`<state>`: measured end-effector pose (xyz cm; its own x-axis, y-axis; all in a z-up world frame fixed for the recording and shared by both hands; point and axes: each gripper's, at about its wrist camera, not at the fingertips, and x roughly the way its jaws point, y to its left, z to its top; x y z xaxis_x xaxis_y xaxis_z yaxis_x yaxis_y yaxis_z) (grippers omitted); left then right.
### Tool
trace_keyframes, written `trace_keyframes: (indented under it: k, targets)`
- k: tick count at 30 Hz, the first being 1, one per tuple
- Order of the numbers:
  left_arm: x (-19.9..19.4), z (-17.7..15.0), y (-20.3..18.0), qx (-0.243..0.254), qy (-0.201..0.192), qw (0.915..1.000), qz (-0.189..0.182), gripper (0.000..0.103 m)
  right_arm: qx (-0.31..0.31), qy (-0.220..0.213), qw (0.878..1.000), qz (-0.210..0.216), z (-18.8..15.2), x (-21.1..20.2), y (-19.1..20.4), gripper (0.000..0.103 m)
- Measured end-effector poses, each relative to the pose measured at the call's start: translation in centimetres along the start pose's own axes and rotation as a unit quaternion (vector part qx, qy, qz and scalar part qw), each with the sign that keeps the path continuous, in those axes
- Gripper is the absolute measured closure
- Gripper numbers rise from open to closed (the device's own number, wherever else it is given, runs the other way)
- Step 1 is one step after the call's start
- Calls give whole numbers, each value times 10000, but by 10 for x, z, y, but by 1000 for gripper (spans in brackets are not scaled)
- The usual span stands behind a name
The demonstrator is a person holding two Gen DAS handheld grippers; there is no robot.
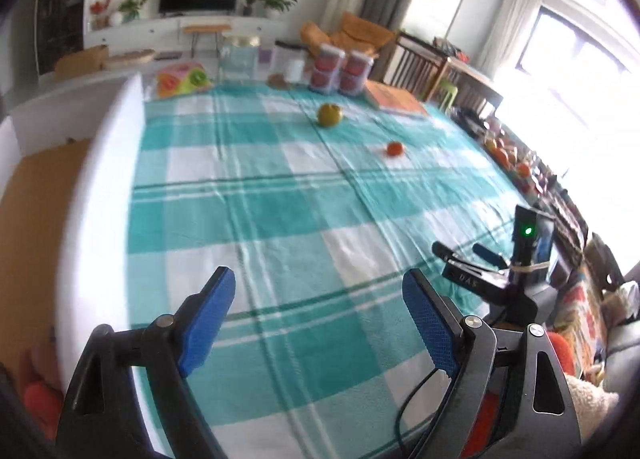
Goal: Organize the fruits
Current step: 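Release the mangosteen and sweet potato into the box, then move the right tool to the small orange and grasp it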
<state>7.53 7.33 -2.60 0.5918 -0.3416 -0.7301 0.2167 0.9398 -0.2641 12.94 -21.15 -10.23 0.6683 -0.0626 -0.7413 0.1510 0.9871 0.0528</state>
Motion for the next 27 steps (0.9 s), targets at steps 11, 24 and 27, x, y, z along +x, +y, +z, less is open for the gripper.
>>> trace_keyframes:
  k: [11,24,27]
  targets:
    - [110,10,-24,603,80,9917,1133,16,-2,294,9995,-82,2,14,4,9]
    - [148,20,-14,618,224,9895,1291,7,-138,382,9990,-183,1,17,10,6]
    - [148,19,-15,637,223,9889,1321,7,-155,399,9989,-177,1,17,11,5]
